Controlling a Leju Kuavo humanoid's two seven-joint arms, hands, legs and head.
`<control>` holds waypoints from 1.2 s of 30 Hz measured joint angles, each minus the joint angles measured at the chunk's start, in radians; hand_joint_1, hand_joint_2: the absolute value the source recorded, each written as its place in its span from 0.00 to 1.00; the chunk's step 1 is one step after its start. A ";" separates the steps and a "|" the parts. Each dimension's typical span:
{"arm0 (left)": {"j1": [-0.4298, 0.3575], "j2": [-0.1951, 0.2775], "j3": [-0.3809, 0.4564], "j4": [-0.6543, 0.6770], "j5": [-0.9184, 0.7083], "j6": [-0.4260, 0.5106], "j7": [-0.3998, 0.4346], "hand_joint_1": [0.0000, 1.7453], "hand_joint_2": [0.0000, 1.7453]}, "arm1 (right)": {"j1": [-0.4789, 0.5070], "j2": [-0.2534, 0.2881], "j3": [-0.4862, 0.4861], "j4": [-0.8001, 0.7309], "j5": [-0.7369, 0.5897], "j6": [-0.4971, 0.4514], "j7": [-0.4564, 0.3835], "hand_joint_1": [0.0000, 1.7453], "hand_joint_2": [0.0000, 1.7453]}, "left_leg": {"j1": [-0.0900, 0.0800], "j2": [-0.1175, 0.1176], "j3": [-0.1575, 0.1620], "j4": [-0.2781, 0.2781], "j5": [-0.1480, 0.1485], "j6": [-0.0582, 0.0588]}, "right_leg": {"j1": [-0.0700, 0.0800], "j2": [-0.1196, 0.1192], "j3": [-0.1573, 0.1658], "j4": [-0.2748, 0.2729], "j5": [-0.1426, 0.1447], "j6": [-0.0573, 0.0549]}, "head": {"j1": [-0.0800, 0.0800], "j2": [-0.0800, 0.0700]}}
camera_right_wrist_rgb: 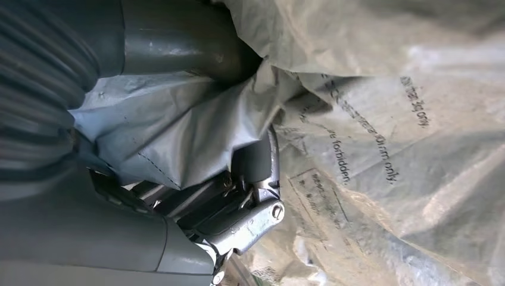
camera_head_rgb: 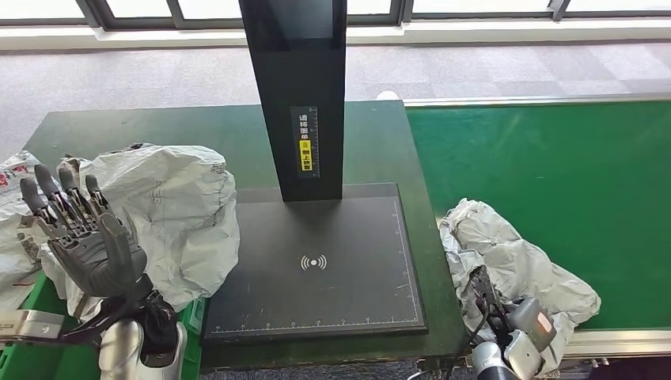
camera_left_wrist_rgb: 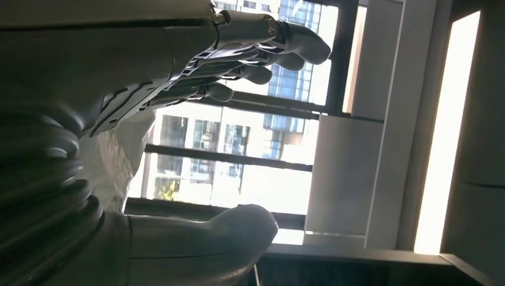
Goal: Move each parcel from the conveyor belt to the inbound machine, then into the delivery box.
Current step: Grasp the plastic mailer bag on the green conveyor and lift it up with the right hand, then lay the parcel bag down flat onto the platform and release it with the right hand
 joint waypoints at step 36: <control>0.015 0.004 -0.123 0.048 0.040 -0.316 0.000 0.00 1.00 | 0.198 0.140 0.682 -1.075 -0.526 -0.121 -0.757 1.00 1.00 | -0.001 0.007 -0.011 -0.001 0.000 -0.001 | -0.003 0.007 -0.015 0.003 0.002 -0.001 | 0.000 0.000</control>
